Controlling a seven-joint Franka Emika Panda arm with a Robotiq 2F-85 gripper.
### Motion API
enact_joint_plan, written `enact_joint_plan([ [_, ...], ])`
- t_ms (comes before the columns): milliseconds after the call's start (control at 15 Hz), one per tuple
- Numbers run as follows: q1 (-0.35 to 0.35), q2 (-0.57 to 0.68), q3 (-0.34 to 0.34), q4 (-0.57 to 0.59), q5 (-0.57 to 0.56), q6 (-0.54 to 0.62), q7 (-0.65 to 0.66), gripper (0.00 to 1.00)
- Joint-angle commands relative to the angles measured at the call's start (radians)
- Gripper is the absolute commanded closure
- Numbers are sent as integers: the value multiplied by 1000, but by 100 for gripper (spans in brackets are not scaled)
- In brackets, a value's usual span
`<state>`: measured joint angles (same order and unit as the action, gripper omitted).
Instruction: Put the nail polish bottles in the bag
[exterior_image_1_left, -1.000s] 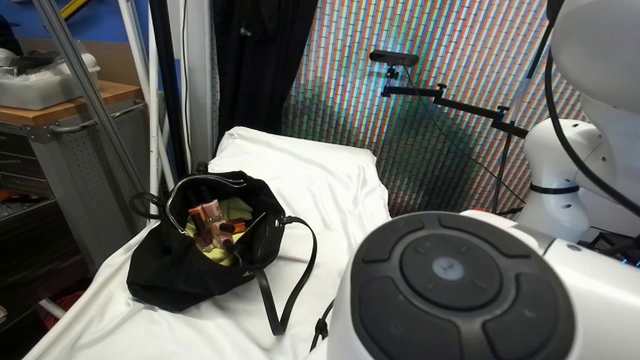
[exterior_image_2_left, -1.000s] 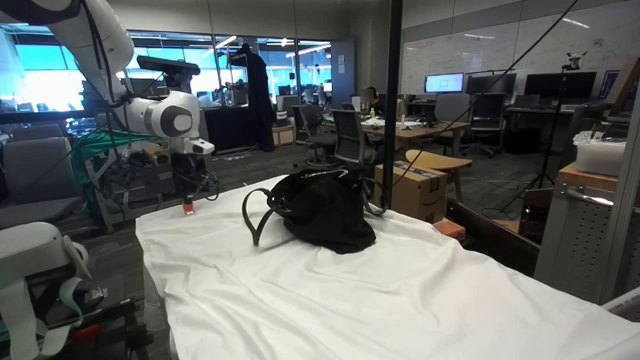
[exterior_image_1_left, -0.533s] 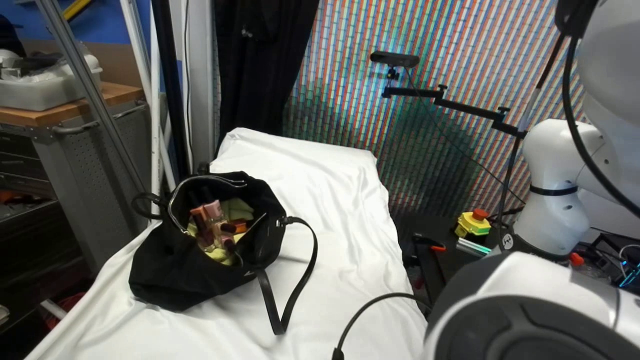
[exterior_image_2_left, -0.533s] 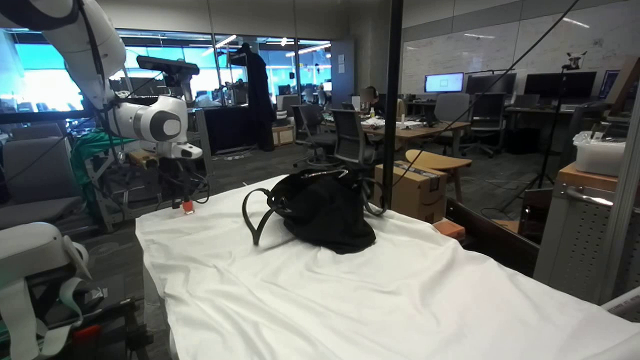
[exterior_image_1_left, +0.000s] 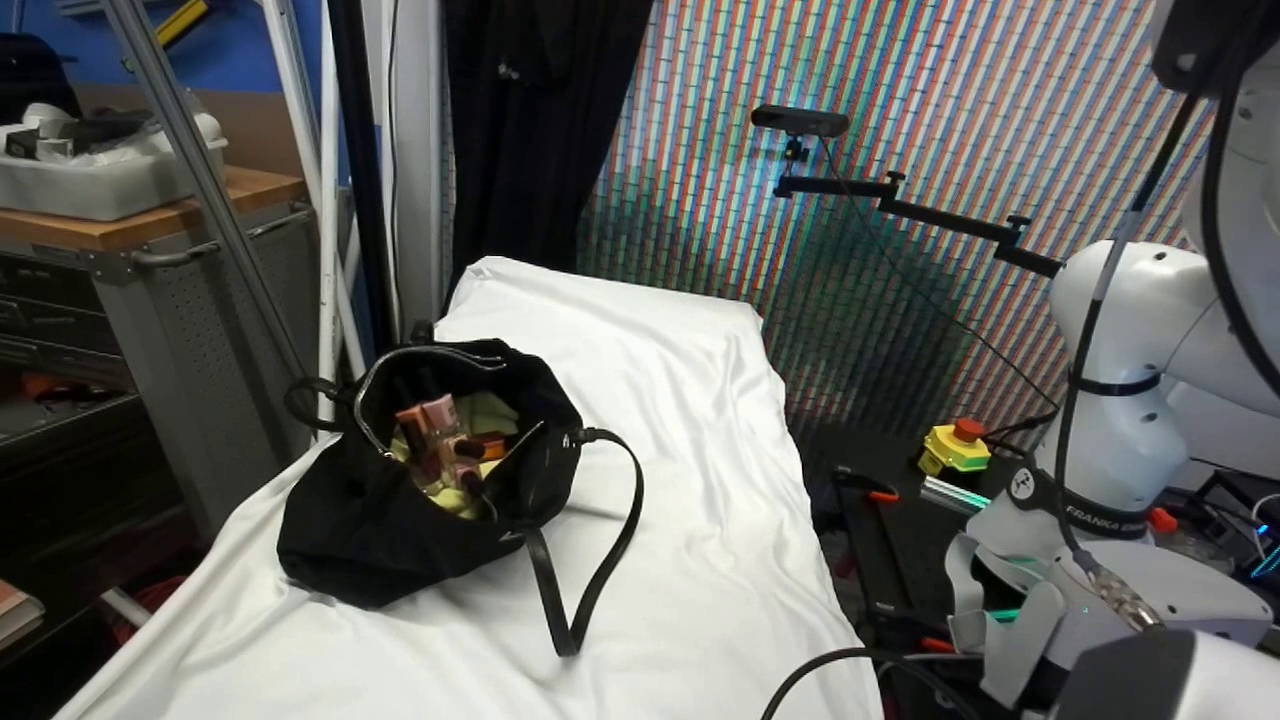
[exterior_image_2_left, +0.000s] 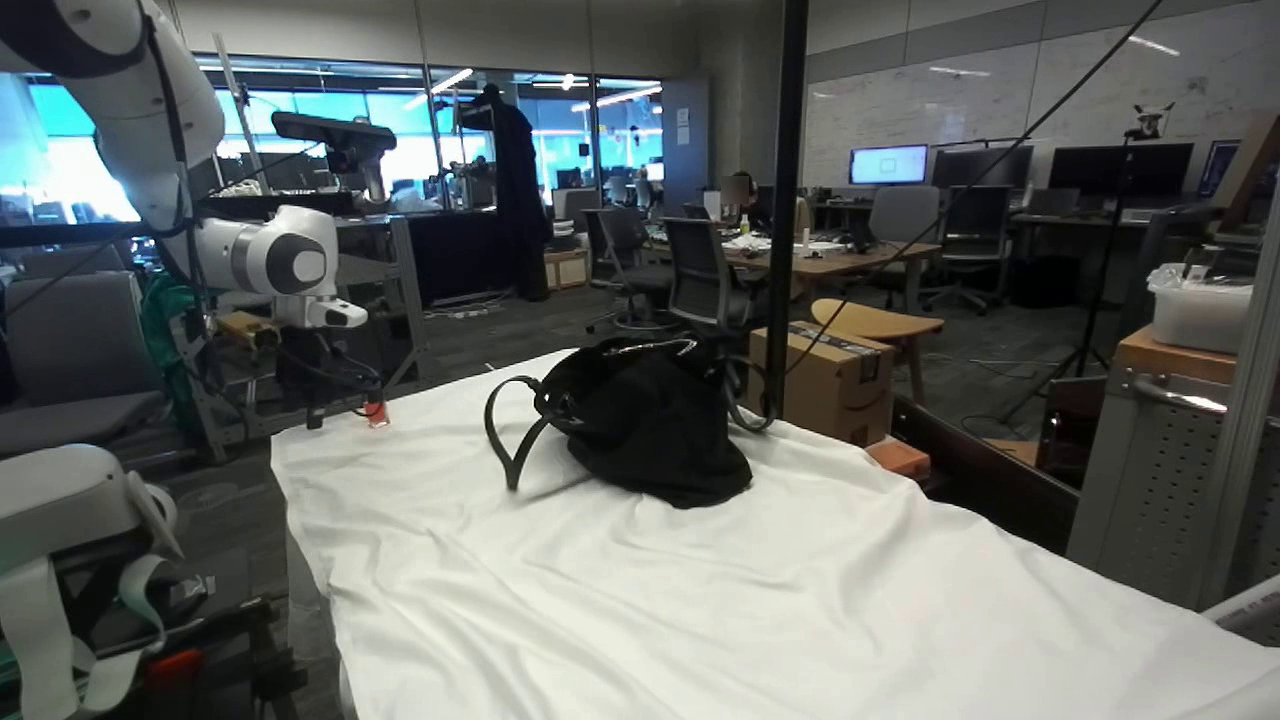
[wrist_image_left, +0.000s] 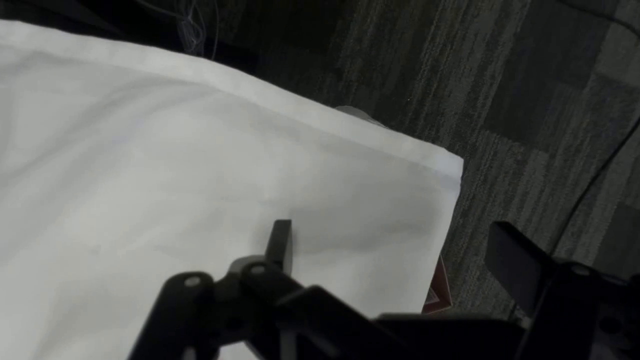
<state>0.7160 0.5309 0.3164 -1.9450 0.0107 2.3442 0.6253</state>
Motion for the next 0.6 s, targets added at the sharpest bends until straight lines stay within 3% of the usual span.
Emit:
enact_joint_plan([
  [0,8,2,-19,36,32,-22,-16,0],
  [533,-58,0,-27,62,69,-74,-94,0],
])
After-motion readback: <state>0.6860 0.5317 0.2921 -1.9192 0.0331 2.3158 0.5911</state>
